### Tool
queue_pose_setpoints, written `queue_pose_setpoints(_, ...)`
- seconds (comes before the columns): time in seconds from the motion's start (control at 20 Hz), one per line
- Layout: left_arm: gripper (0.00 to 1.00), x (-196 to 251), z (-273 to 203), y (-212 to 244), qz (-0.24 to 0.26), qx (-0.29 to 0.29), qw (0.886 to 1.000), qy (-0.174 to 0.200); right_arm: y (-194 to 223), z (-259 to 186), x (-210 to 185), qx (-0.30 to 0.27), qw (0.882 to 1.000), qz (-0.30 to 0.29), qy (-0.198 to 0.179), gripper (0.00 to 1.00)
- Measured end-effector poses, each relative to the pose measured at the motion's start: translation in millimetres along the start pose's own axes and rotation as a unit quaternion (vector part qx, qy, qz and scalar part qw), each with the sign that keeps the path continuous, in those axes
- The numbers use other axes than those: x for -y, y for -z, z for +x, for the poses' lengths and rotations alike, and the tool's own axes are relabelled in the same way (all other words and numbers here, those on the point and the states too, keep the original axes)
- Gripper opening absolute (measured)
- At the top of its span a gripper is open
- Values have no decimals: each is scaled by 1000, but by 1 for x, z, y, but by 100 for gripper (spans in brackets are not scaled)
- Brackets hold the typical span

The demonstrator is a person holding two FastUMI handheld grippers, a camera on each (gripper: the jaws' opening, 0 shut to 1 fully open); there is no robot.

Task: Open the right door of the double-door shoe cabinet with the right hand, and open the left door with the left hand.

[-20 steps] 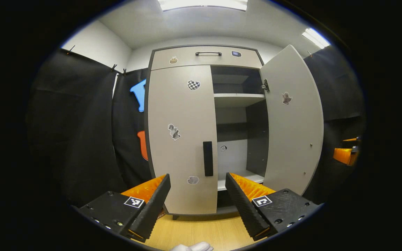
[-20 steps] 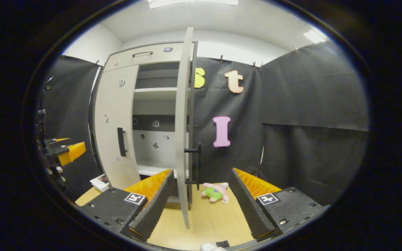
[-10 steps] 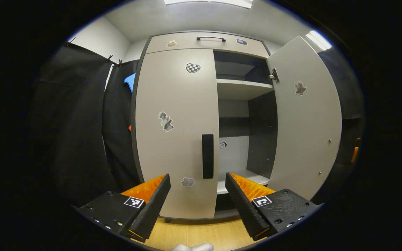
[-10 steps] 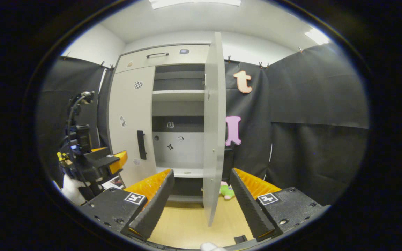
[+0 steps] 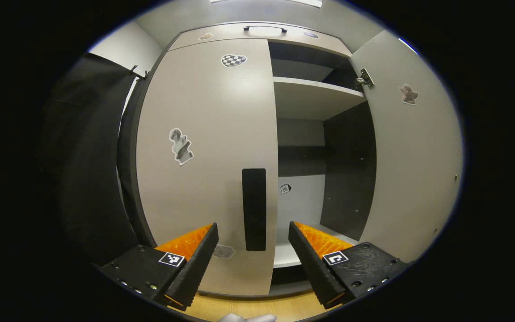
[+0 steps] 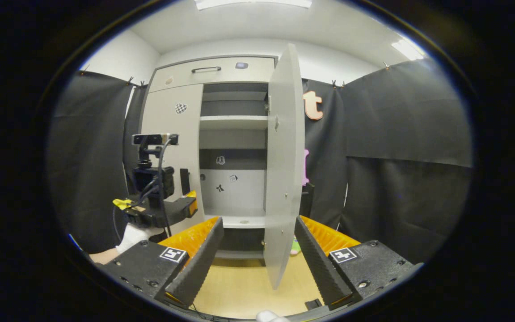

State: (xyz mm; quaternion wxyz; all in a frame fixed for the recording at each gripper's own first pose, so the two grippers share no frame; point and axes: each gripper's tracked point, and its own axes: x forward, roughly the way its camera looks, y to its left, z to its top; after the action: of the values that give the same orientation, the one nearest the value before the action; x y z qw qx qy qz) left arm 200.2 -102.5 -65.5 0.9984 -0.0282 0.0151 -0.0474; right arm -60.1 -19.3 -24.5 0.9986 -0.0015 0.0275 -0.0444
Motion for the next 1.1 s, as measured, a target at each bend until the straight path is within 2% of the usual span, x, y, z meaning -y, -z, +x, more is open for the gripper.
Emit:
queue_pose_setpoints(0.3, 96, -4, 33, 1, -28, 0, 1000, -5, 2, 9, 0, -8, 1000, -7, 8, 100)
queue_pose_setpoints(0.45, 83, -9, 42, -4, -27, 11, 1000, -11, 2, 14, -1, -9, 1000, -6, 8, 100)
queue_pose_setpoints(0.5, 69, -11, 44, -6, -22, 14, 1000, -14, 3, 16, -1, -10, 1000, -6, 8, 100)
queue_pose_setpoints(0.65, 59, -6, 46, 1, -18, -2, 1000, -8, 3, 19, -1, -10, 1000, -7, 5, 100)
queue_pose_setpoints(0.7, 46, -4, 50, -2, -18, 5, 1000, -5, 3, 21, -2, -11, 1000, -7, 4, 100)
queue_pose_setpoints(0.8, 41, -2, 50, -1, -10, 5, 1000, -8, 4, 23, -2, -13, 1000, -6, 2, 100)
queue_pose_setpoints(0.85, 33, -3, 50, -1, -2, 1, 1000, -10, 5, 24, -3, -16, 1000, -5, 0, 100)
queue_pose_setpoints(1.05, 26, -4, 48, 1, -10, -5, 1000, 6, 11, 26, -3, -21, 1000, -5, -8, 100)
queue_pose_setpoints(1.1, 34, -3, 46, 0, -15, -5, 1000, 8, 12, 26, -2, -22, 1000, -5, -11, 100)
